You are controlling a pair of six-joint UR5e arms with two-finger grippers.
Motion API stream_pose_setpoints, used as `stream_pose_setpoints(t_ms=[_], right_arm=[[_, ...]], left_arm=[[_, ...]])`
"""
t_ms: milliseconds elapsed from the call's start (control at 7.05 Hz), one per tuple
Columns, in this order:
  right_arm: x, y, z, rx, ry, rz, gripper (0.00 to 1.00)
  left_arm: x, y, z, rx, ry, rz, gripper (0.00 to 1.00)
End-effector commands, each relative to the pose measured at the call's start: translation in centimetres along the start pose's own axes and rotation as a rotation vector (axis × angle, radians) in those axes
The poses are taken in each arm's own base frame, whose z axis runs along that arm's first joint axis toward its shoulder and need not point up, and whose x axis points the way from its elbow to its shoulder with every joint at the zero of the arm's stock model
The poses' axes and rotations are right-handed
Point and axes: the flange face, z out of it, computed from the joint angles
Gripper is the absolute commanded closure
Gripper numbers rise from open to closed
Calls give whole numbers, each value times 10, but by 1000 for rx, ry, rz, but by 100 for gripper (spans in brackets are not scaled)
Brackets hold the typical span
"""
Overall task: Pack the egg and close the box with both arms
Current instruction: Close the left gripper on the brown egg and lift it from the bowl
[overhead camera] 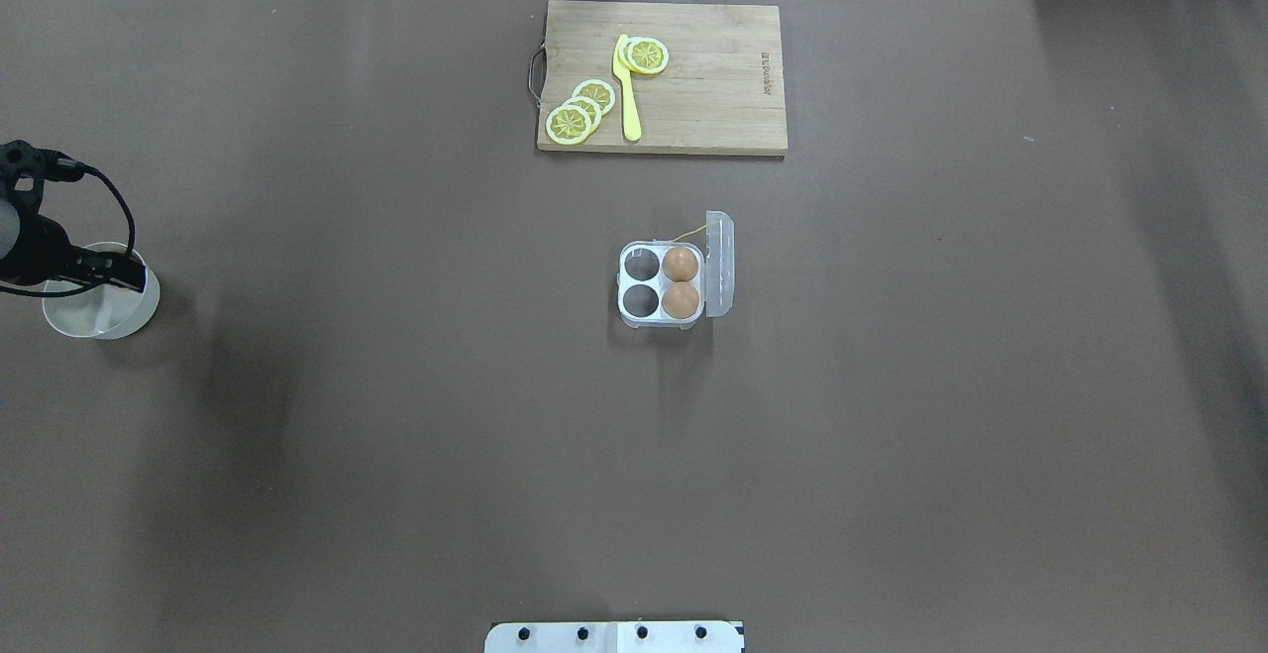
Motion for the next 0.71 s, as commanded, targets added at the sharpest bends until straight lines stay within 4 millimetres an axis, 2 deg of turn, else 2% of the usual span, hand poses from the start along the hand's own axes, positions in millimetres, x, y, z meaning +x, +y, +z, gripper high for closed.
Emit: stream_pose_setpoints(t_ms=[0, 568], right_arm=[[-1, -1, 0, 1, 0, -1, 0], [0, 0, 0, 1, 0, -1, 0]], left_arm=[[4, -6, 0, 2, -1, -1, 28], [2, -4, 1, 1, 0, -1, 44]])
